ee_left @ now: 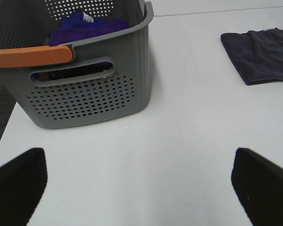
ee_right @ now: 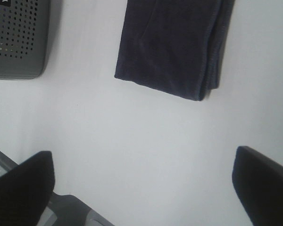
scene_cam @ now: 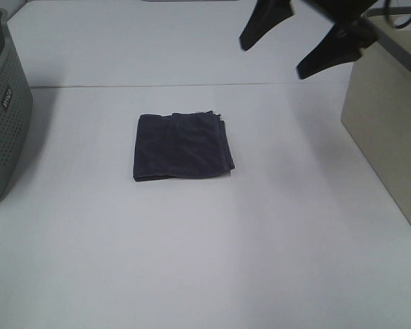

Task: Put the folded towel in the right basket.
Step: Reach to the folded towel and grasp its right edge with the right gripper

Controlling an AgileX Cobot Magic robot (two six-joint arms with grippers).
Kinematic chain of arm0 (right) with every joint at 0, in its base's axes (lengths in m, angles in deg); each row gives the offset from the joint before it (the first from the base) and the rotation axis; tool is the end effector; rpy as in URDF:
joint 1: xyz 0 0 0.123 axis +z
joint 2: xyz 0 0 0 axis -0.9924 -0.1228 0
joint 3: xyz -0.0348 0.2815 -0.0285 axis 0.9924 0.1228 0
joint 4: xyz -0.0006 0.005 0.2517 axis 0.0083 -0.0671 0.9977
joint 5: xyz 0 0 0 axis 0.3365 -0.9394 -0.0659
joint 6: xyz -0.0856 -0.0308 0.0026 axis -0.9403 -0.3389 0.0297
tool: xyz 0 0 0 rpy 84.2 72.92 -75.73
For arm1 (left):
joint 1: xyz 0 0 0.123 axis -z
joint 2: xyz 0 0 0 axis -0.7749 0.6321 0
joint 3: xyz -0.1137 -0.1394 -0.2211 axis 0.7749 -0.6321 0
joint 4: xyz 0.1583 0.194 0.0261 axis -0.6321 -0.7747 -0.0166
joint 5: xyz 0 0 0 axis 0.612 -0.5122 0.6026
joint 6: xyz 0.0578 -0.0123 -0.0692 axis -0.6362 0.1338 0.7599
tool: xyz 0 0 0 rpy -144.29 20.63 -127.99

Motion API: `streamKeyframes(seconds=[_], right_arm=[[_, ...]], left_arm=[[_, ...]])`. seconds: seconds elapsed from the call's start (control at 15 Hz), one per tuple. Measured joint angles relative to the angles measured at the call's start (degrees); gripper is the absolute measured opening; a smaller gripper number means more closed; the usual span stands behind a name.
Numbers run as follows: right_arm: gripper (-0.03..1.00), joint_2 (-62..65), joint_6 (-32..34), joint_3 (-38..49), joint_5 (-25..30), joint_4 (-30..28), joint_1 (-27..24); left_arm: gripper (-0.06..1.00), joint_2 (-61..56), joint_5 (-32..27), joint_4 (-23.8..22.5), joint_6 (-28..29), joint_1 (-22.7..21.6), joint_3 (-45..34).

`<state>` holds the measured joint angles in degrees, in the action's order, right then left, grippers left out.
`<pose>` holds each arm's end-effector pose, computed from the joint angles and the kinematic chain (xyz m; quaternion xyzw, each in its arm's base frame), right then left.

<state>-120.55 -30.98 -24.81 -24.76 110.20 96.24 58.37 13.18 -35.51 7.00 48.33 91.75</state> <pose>0.3795 0.1347 0.2876 -0.1053 0.9462 0.2718 0.1403 -0.0060 -0.0024 0.2799 0.0103 0.8474 0.0154 0.5307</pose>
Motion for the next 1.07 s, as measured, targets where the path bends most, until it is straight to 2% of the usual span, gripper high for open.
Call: streamKeyframes(seconds=[0.2,0.47,0.8,1.07], right_arm=[[0.98,-13.12,-2.46,-7.45,-0.74,3.44,0.11],[0.98,-30.77,-2.75,-19.77,-2.06,4.30,0.11],[0.98,-36.15,-2.81,-21.49,-9.34,3.84,0.11],[0.94,-38.04,-1.15,-22.35,-11.46,6.25,1.66]], left_arm=[[0.99,0.00,0.00,0.00,0.00,0.00,0.00],[0.99,0.00,0.00,0.00,0.00,0.00,0.00],[0.99,0.00,0.00,0.00,0.00,0.00,0.00],[0.99,0.00,0.00,0.00,0.00,0.00,0.00]])
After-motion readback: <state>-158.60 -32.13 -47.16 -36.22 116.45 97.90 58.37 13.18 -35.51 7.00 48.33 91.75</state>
